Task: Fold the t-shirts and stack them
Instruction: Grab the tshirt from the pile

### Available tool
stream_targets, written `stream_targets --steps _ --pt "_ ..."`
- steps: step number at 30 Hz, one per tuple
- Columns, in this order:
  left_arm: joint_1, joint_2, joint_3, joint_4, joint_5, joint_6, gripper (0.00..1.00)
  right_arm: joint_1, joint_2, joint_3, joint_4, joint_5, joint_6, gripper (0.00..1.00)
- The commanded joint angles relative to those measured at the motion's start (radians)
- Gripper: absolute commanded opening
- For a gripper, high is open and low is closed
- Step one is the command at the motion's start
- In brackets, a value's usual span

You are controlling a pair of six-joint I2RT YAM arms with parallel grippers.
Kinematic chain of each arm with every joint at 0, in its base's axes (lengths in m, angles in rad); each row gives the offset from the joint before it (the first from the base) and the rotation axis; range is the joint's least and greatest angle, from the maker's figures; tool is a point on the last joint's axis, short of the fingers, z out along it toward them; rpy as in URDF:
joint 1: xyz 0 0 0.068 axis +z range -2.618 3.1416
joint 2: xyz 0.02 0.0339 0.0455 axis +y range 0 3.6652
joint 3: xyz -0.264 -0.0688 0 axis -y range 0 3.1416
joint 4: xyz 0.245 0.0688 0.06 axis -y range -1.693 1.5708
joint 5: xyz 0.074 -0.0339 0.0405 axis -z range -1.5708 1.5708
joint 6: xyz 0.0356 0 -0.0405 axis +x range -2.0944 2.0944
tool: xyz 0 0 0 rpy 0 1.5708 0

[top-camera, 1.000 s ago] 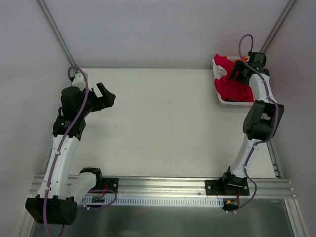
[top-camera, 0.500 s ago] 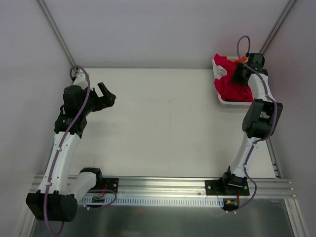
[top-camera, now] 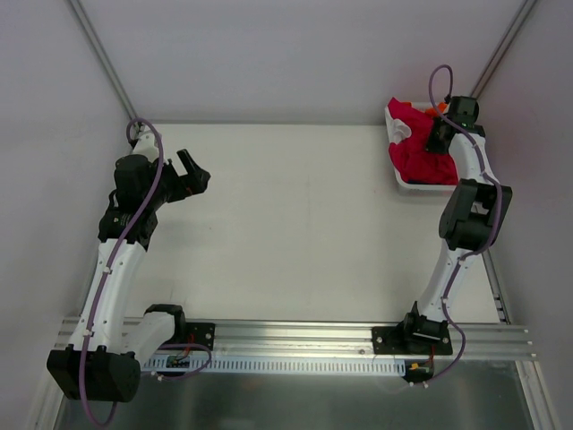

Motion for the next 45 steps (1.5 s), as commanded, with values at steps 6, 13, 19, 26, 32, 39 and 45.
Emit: stream_targets --steps 6,13,19,26,32,39,45 --pt "0.011 -0.006 0.022 0.021 0.02 0.01 0.99 -0.005 -0.163 0.022 0.015 0.059 -0.012 0.0" --pt "0.011 -0.012 0.013 0.021 0.012 0.013 0.99 -0.007 -0.208 0.017 0.076 0.079 0.017 0.01" --pt "0.011 -0.009 0.005 0.021 0.013 0.011 0.99 -0.007 -0.255 0.086 0.094 0.091 0.019 0.01" --pt "0.011 0.002 0.002 0.024 0.013 0.016 0.99 -0.011 -0.279 0.224 0.084 0.125 -0.007 0.0" --pt "0.011 0.023 0.026 0.024 0.036 0.034 0.99 -0.013 -0.292 0.407 0.081 0.099 -0.004 0.01" --pt "0.011 0.039 0.063 0.024 0.036 0.05 0.99 -0.011 -0.288 0.591 0.124 0.056 0.025 0.01" --pt "0.011 0.063 0.074 0.023 0.061 0.054 0.99 -0.003 -0.328 0.573 0.114 0.039 -0.009 0.01"
